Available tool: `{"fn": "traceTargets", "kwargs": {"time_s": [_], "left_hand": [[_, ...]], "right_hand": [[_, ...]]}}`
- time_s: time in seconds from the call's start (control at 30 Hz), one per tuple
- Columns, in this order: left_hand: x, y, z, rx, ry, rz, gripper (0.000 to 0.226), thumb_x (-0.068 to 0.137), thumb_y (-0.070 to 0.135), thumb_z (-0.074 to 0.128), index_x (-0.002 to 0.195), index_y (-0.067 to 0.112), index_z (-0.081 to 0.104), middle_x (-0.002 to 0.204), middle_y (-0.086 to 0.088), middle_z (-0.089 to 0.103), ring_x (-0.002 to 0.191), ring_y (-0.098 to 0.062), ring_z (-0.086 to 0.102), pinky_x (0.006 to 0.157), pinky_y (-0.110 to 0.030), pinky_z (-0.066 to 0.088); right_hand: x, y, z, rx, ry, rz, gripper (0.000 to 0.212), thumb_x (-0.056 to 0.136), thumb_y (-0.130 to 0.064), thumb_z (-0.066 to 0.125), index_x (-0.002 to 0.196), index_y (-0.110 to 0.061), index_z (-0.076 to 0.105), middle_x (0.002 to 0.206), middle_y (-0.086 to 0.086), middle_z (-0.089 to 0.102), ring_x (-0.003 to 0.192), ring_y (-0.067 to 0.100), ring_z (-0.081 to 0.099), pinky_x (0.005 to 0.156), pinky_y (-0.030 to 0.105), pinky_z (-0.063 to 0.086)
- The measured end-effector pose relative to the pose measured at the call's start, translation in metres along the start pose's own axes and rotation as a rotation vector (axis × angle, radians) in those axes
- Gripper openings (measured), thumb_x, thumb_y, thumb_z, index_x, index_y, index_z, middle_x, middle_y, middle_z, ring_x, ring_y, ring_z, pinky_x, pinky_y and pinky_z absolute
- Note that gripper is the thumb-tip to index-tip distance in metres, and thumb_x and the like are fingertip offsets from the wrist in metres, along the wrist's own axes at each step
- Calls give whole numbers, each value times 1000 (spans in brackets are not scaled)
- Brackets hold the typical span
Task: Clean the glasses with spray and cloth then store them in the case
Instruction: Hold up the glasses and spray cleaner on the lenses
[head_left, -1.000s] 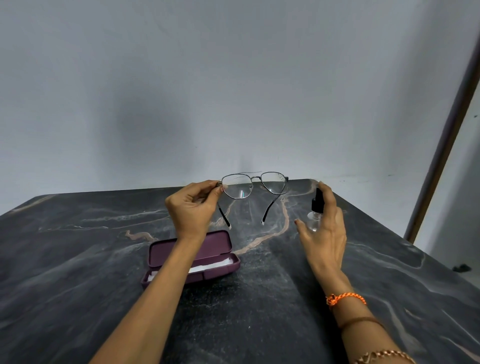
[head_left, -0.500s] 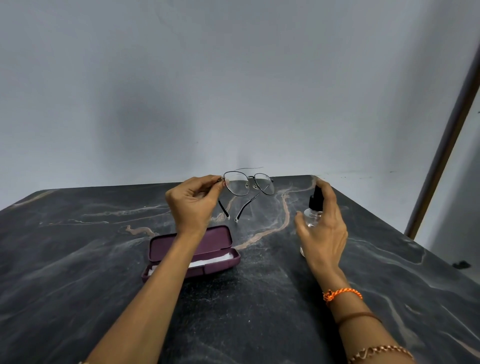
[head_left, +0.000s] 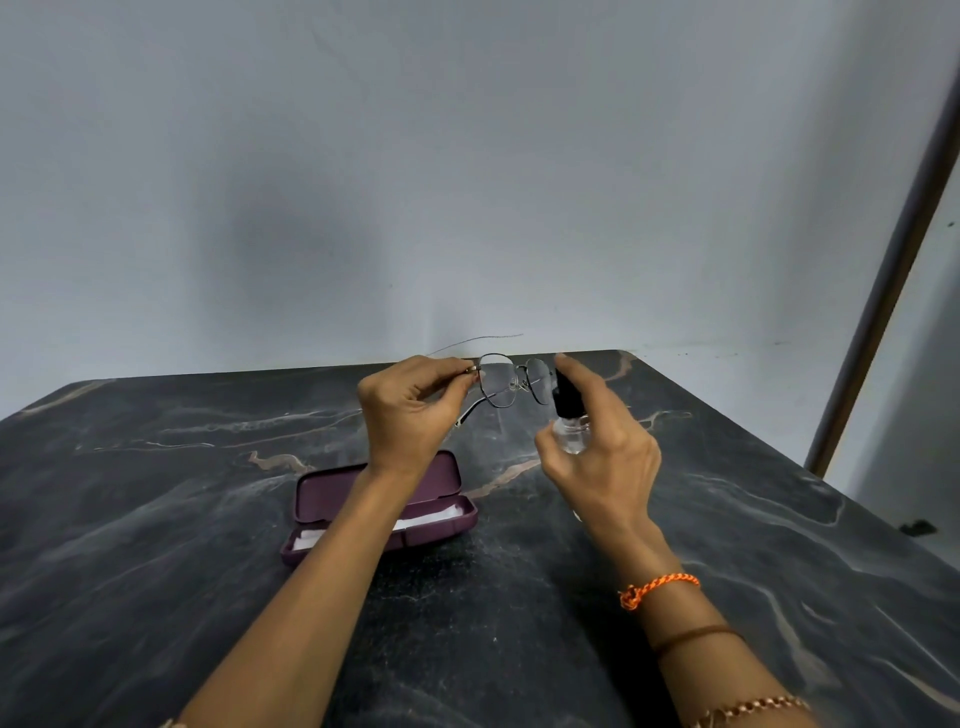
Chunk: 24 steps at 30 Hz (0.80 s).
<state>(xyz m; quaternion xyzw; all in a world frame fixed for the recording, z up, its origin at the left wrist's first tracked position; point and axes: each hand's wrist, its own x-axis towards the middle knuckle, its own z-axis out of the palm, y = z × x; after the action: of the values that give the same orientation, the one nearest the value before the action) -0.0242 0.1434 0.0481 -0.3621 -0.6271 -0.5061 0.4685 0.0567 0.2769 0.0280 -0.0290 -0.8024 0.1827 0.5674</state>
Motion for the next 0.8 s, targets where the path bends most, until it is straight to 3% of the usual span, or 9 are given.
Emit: {"fn": "traceTargets", "kwargs": {"time_s": [0.33,0.57,0.8], "left_hand": [[-4,6,4,15,-23,46,9,60,-6,78,67,-4,71,62,-14,71,57,-14,64,54,-21,51],[-5,6,5,14,-23,41,7,61,-6,77,66,-4,71,62,-14,71,57,-13,64,55,-22,51],[-6,6,6,15,-22,46,7,62,-4,77,66,-3,71,62,-14,71,56,-12,64,55,-20,51]], "right_hand": [[0,-1,-1,-2,-66,12,54,55,-2,72,107,-13,65,78,8,73,58,29,66,45,32,51],[0,2,-1,32,18,21,59,53,-3,72,110,-13,62,76,4,71,48,20,58,46,19,40],[-1,4,0,39,26,-6,51,54,-6,69,104,-12,62,78,4,73,55,22,65,49,19,42]]}}
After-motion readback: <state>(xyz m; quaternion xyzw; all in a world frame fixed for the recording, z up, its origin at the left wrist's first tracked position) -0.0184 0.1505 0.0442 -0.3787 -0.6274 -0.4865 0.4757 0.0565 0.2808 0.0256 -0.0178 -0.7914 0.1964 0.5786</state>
